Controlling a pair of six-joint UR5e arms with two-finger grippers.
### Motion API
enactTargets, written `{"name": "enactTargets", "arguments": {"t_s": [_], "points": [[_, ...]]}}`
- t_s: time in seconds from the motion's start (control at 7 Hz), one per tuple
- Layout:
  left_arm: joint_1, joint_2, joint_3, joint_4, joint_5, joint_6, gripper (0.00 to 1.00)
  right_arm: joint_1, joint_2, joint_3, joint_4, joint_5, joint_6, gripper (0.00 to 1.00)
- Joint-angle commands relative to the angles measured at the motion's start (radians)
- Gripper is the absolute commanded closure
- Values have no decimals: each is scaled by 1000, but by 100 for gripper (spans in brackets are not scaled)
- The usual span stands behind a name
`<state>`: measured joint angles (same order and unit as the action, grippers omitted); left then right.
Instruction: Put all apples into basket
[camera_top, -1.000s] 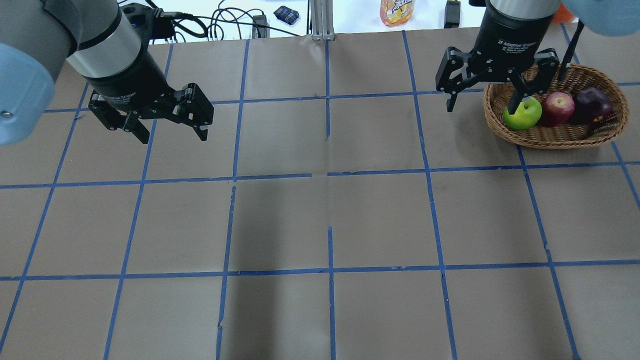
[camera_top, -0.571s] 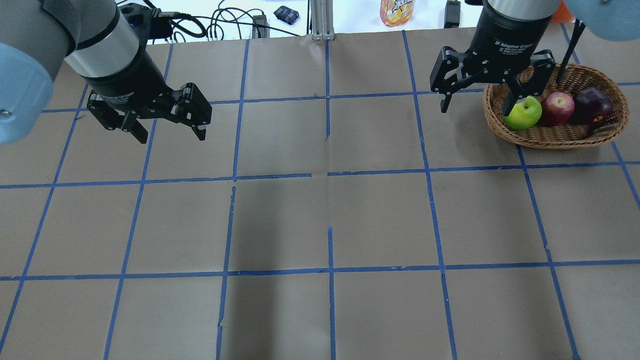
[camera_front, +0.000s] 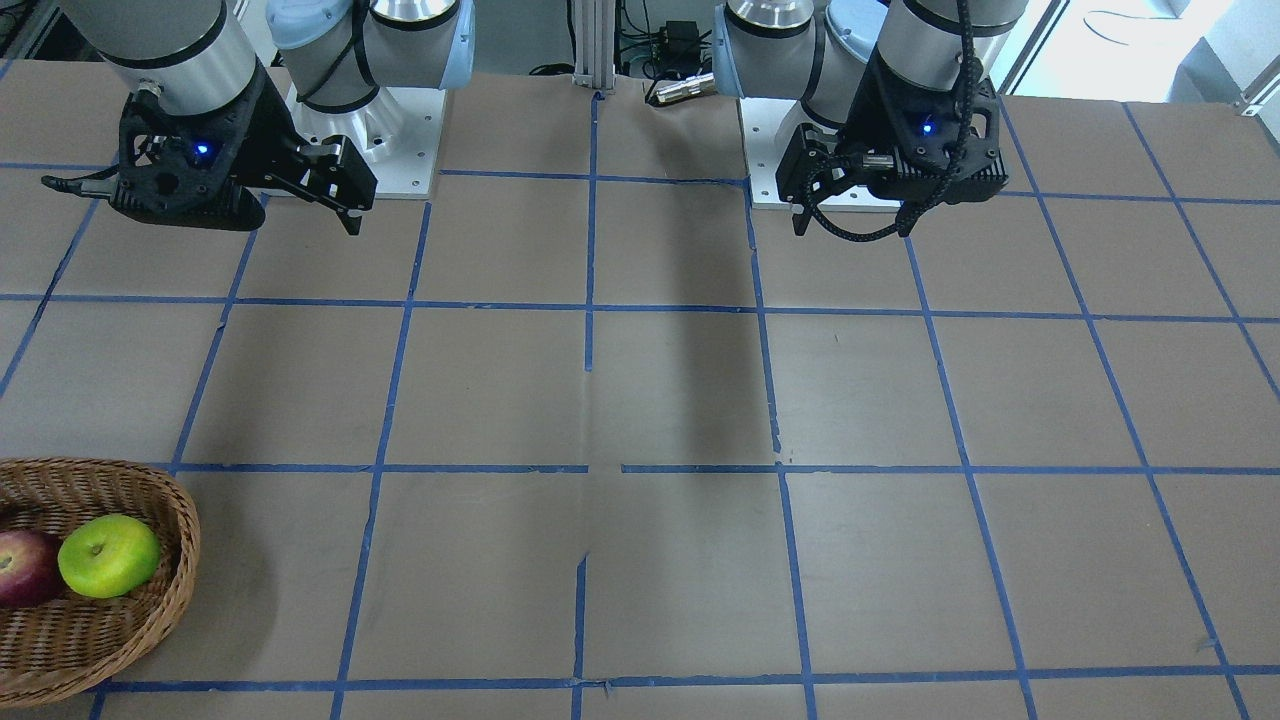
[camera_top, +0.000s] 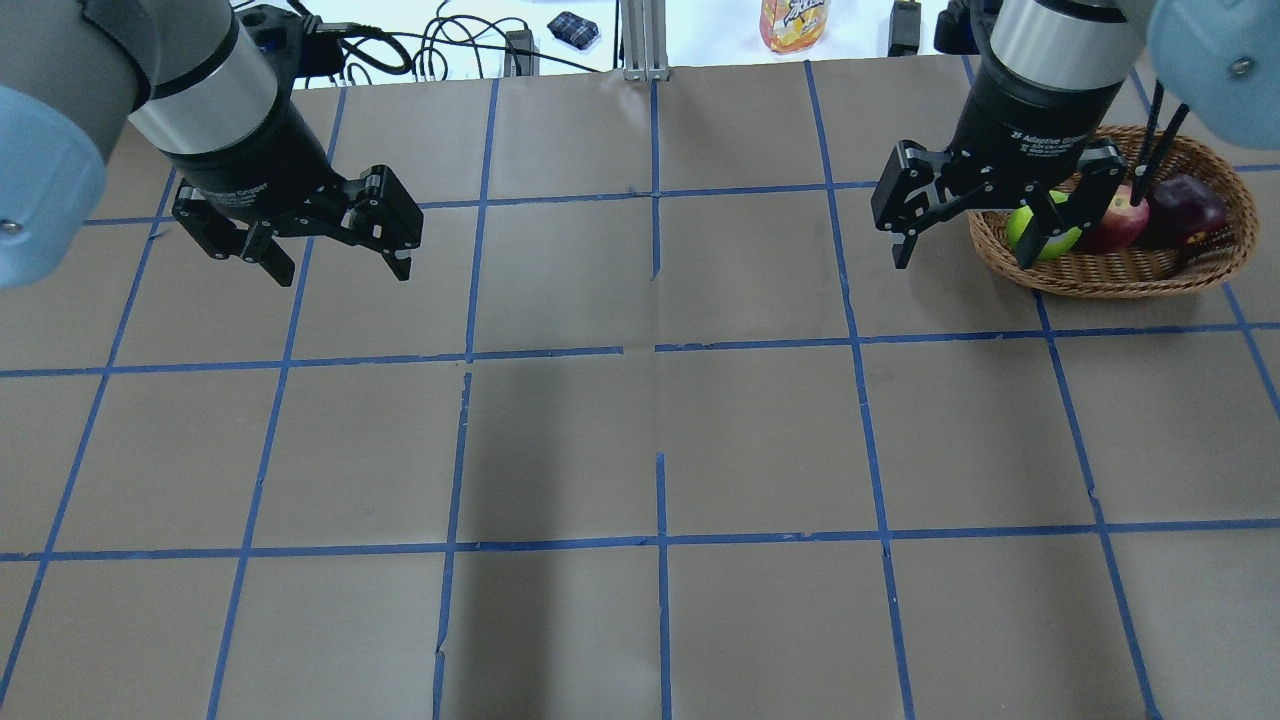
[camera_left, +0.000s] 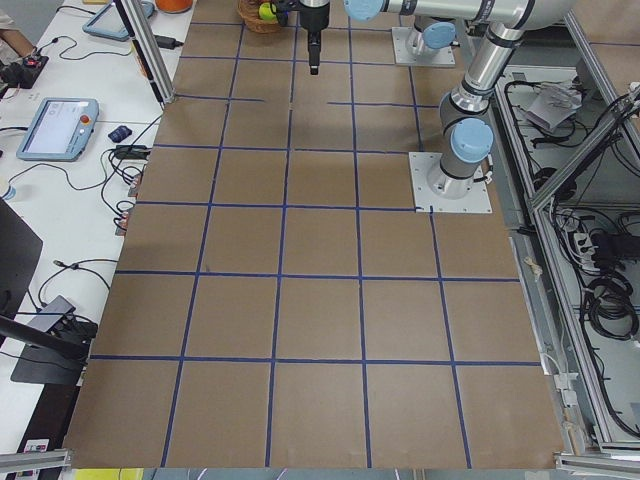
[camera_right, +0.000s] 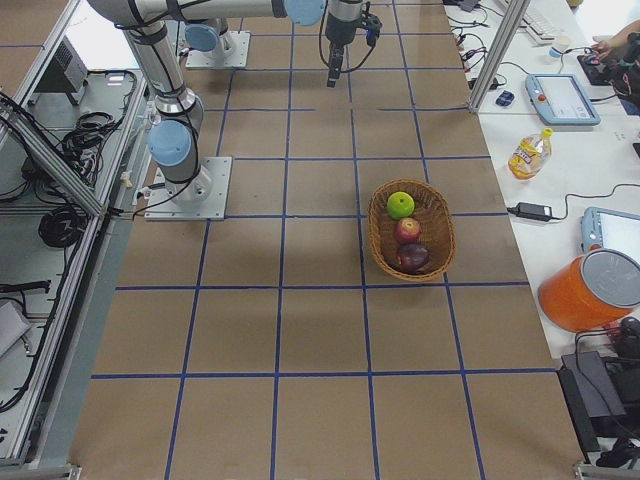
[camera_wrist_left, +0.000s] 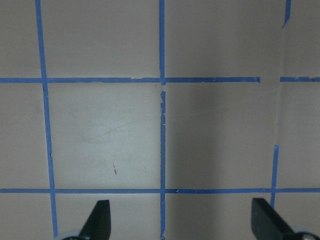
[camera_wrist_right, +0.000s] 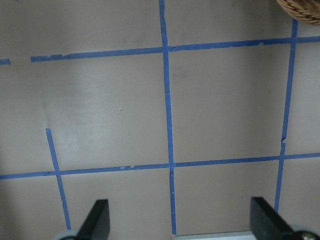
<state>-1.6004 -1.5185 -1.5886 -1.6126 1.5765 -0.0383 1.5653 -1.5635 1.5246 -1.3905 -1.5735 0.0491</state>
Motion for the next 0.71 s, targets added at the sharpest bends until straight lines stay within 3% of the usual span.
{"name": "enactTargets", "arguments": {"t_s": [0.0, 0.57], "points": [[-1, -5, -1, 0, -6, -2, 0, -8, -15, 6, -2, -2, -14, 0], [-4, -14, -1, 9, -6, -2, 0, -8, -17, 3, -2, -5, 2, 0]]}}
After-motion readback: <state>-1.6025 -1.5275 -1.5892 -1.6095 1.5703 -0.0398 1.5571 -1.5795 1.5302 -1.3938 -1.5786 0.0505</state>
